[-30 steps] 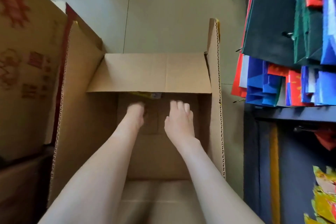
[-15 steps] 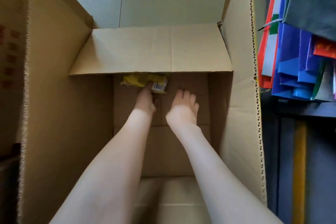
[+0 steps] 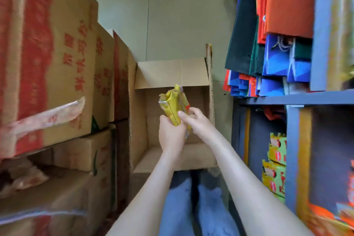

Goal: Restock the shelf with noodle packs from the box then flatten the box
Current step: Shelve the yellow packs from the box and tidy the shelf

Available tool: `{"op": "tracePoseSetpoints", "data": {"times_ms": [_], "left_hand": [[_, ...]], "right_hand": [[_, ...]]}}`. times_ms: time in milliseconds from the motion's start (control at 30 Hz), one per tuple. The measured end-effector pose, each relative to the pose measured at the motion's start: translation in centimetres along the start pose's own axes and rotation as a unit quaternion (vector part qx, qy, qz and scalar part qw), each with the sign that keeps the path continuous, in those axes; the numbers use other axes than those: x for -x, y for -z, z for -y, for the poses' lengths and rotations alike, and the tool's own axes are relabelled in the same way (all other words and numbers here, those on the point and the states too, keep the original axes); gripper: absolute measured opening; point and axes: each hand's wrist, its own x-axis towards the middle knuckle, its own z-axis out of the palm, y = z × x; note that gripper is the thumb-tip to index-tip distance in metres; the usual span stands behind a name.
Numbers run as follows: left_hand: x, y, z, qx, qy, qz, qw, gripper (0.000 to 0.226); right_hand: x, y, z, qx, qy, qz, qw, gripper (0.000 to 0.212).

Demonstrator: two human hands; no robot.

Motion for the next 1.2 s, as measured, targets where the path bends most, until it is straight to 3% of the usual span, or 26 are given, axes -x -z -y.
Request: {"op": "tracePoseSetpoints", "data": {"times_ms": [67,200,300,367,467,533,633,700,833,900,967,1033,1100,1200], "left_hand": [[4.5,1.5,-2.3,-0.080,-0.094,-0.004,0.992,0.025],[11.1,3.5,-5.8,-0.222,-0.287,0.007,0.932,0.032],[14.4,4.7,-7.6,-0.253,-0.414,0.020,0.874,0.040],[16.1,5.7,-8.3,-0.232,-0.466,0.065,0.851,0.050],[18.4,7.5,-9.7,-0.153,-0.418,0.159,0.881,0.056],[19.3,7.8,-10.9,-0.152,-0.358,0.151,0.909,0.057],[20.3,7.7,-13.0,-0.065,-0.104,0.231,0.965,0.086],[20.8,7.5,-13.6,0.022,-0.013,0.305,0.952,0.094],[22.3,7.5,-14.2,0.003,-0.108,0.389,0.915,0.067],[23.0,7.1,-14.4,-0.013,-0.123,0.424,0.897,0.065],[23.7,6.5,-14.5,-0.025,-0.122,0.439,0.890,0.064],[24.6,5.8,-14.9,-0.026,-0.112,0.450,0.886,0.064],[25.7,5.1,-15.4,-0.022,-0.089,0.471,0.877,0.066],[26.8,3.8,-16.2,-0.088,-0.084,0.478,0.870,0.065]], "right_hand": [[4.4,1.0,2.5,-0.032,0.009,-0.004,0.999,0.066],[11.9,2.7,6.3,-0.157,0.036,-0.078,0.984,0.043],[16.4,4.1,7.6,-0.224,0.068,-0.169,0.958,0.015],[19.2,5.4,8.0,-0.247,0.073,-0.195,0.946,0.015],[23.1,7.2,8.1,-0.296,0.088,-0.215,0.926,0.009],[25.5,7.8,8.1,-0.348,0.093,-0.219,0.907,0.008],[28.6,8.1,7.9,-0.415,0.109,-0.215,0.877,0.020],[30.3,8.2,7.6,-0.438,0.113,-0.215,0.866,0.030],[33.7,9.2,6.9,-0.419,0.159,-0.202,0.871,0.039],[35.2,9.8,6.8,-0.399,0.167,-0.207,0.878,0.043],[36.1,10.2,6.3,-0.373,0.164,-0.232,0.883,0.052],[37.0,10.6,6.0,-0.356,0.161,-0.262,0.883,0.043],[37.9,11.1,5.4,-0.358,0.156,-0.294,0.873,0.033],[39.0,12.0,5.0,-0.350,0.137,-0.367,0.851,0.039]]}}
